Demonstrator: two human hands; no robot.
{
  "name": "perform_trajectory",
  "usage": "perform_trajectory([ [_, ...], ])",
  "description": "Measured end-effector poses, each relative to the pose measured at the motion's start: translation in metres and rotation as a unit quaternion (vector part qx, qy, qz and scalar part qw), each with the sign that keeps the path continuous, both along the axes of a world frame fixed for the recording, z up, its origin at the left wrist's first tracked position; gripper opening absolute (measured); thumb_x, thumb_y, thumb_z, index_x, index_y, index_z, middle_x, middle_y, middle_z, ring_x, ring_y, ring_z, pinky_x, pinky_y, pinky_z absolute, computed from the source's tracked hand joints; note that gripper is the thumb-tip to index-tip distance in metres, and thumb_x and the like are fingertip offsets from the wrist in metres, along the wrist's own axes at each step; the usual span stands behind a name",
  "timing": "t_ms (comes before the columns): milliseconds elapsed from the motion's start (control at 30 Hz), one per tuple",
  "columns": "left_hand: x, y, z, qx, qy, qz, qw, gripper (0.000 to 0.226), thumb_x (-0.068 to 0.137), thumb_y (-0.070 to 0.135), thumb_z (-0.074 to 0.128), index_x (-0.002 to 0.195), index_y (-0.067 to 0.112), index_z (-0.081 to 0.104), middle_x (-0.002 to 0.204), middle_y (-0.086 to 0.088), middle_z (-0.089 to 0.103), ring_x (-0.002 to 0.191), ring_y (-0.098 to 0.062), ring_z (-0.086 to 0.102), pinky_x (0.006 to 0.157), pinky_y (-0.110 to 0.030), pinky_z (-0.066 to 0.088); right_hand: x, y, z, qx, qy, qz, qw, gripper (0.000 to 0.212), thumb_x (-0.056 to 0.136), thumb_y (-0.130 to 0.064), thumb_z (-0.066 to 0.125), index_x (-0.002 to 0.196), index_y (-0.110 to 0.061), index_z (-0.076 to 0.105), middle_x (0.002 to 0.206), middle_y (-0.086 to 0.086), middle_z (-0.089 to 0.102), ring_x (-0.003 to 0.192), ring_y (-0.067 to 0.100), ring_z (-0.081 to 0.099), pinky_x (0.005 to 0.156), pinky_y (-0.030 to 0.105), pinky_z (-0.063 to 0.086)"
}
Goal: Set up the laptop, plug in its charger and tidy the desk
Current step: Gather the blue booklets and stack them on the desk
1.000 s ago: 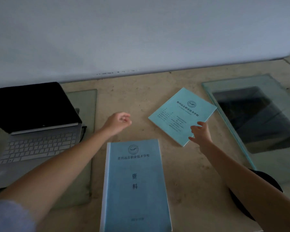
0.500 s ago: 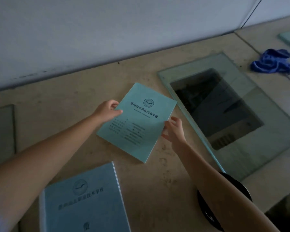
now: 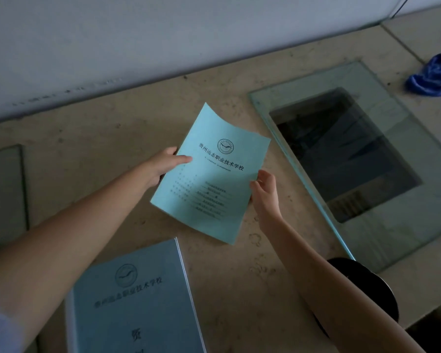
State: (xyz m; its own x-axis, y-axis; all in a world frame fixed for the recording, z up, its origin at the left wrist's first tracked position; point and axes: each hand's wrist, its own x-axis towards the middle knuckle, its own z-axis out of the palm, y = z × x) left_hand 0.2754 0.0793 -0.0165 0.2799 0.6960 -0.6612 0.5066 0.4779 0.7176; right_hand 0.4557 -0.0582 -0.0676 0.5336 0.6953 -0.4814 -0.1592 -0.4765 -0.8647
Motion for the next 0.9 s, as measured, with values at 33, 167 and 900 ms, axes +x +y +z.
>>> perform_trajectory([
  [33, 0.004, -0.002, 0.007, -0.003, -0.005, -0.009, 1.000, 0.042, 0.091, 0.015, 0.055, 0.131, 0.007, 0.044, 0.117, -0.011, 0.058, 0.089, -0.023, 0.060, 0.072, -0.031, 0.049, -0.004, -0.001, 0.001, -0.001, 0.000, 0.003, 1.000, 0.049, 0.080, -0.019, 0.048, 0.128, -0.015, 0.043, 0.117, 0.003, 0.060, 0.104, 0.022, 0.062, 0.082, 0.037, 0.054],
  [167, 0.012, -0.010, 0.048, 0.020, -0.049, -0.051, 0.997, 0.033, 0.090, 0.008, 0.055, 0.123, 0.009, 0.051, 0.122, -0.014, 0.061, 0.096, -0.026, 0.061, 0.081, -0.031, 0.051, -0.012, -0.006, 0.012, -0.008, 0.002, 0.001, 1.000, 0.055, 0.086, -0.026, 0.050, 0.137, -0.015, 0.034, 0.127, 0.005, 0.049, 0.110, 0.019, 0.053, 0.096, 0.039, 0.047],
  [900, -0.166, -0.170, 0.090, 0.043, -0.027, -0.033, 0.998, 0.032, 0.088, 0.006, 0.056, 0.121, 0.008, 0.056, 0.105, -0.006, 0.068, 0.085, -0.013, 0.069, 0.081, -0.029, 0.056, -0.078, -0.098, 0.057, -0.026, 0.150, 0.170, 0.974, 0.022, 0.098, -0.021, 0.045, 0.114, -0.015, 0.059, 0.106, 0.006, 0.064, 0.096, 0.024, 0.061, 0.090, 0.047, 0.052],
])
